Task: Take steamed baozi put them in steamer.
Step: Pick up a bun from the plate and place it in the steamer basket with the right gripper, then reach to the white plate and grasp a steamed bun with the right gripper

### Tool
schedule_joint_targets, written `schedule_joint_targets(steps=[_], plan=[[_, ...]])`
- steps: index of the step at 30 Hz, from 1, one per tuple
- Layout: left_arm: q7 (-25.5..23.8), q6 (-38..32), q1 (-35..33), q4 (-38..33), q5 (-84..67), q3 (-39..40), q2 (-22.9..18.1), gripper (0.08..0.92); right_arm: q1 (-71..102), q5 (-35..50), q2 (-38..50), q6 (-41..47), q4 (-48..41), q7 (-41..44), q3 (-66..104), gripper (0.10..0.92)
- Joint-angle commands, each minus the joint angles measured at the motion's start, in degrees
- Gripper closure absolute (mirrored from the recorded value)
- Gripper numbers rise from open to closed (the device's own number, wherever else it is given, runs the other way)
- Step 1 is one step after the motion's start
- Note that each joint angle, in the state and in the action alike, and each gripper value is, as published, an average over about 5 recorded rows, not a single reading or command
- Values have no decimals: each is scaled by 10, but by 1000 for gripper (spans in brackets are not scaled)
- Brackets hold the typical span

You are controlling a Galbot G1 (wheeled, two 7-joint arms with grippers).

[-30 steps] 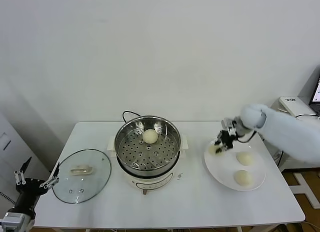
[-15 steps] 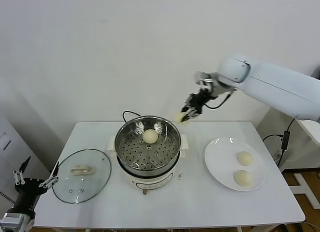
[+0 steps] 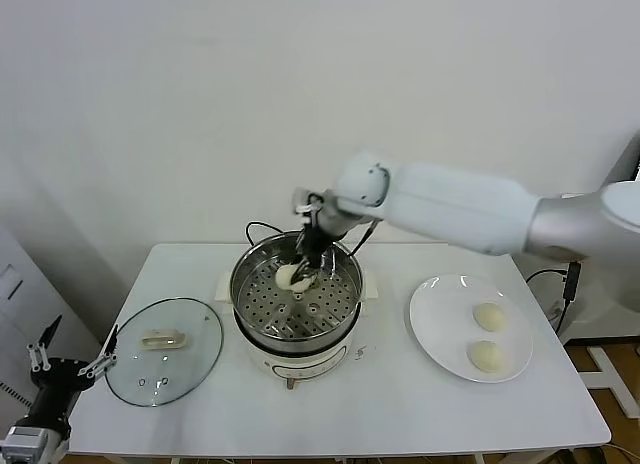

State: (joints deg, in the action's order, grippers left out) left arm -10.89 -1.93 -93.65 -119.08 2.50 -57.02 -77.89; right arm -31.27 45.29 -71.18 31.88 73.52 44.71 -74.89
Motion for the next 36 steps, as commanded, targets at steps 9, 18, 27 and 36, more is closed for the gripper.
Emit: schedule_joint_targets(steps=[9,18,27,36], plan=[[0,-3,5,4,0,7,-2,177,57,5,-76,33,-43,-85,5,547],[0,-4,4,3,1,8,-1,177,27,19,-40,39,-26,-76,22,289],[2,-6,5,1,-3,6,3,177,-94,-57,113,-24,-18,140,47,203],[2,-2,4,-8,0,11,3,177,-120,-230,301,-169,-18,280,-32,203]])
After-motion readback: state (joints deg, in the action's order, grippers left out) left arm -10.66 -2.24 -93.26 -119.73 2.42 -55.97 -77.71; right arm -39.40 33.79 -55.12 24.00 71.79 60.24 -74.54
